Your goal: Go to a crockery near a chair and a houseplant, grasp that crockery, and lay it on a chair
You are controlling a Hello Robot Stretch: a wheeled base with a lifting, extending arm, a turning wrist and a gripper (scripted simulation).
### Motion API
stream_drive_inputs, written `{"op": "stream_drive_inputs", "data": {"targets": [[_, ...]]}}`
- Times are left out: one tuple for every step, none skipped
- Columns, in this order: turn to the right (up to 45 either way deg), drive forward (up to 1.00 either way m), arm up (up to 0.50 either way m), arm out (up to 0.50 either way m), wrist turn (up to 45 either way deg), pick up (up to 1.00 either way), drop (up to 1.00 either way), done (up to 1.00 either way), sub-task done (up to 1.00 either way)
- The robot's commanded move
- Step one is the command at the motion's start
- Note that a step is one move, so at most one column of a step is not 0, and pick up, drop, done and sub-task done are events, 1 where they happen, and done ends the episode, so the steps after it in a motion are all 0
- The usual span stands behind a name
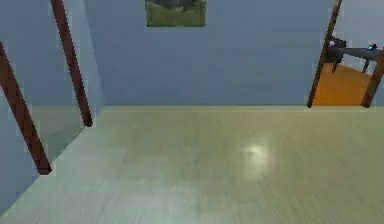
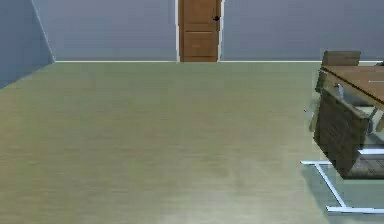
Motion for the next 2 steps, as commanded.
{"op": "stream_drive_inputs", "data": {"targets": [[45.0, 0.0, 0.0, 0.0, 0.0, 0.0, 0.0, 0.0, 0.0], [45.0, 0.0, 0.0, 0.0, 0.0, 0.0, 0.0, 0.0, 0.0]]}}
